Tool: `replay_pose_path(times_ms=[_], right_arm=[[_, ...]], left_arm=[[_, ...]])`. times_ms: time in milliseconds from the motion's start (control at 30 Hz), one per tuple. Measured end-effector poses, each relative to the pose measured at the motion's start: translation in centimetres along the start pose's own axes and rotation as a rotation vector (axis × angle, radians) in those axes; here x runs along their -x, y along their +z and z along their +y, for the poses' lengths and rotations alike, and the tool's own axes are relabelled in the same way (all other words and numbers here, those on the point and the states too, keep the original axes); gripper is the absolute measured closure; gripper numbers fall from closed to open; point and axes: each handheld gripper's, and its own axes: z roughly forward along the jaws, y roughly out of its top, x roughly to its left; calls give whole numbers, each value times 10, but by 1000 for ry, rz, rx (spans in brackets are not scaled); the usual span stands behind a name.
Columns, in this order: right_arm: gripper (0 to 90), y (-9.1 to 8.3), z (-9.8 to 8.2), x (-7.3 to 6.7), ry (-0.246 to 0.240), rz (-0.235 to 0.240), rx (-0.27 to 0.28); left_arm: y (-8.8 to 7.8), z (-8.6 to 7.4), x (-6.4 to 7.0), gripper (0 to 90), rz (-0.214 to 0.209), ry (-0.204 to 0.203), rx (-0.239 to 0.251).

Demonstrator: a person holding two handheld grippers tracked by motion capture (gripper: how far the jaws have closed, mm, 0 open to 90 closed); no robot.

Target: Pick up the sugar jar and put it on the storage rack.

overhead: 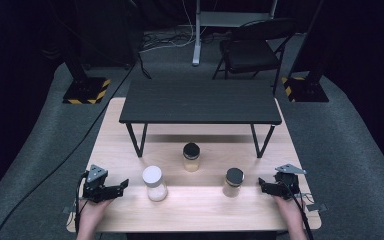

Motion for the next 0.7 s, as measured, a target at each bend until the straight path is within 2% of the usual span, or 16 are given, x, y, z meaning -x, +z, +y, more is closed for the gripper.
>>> replay_pose_path(times_ms=[200, 433, 700], right_arm=[[122, 0, 0, 0, 0, -1, 0], [121, 0, 0, 0, 2, -2, 0], [121, 0, 0, 0, 3, -2, 0]], left_arm=[[-9, 6, 6, 92, -22, 11, 27], [-19, 14, 16, 92, -40, 57, 45], [-29, 20, 27, 91, -65, 78, 67]])
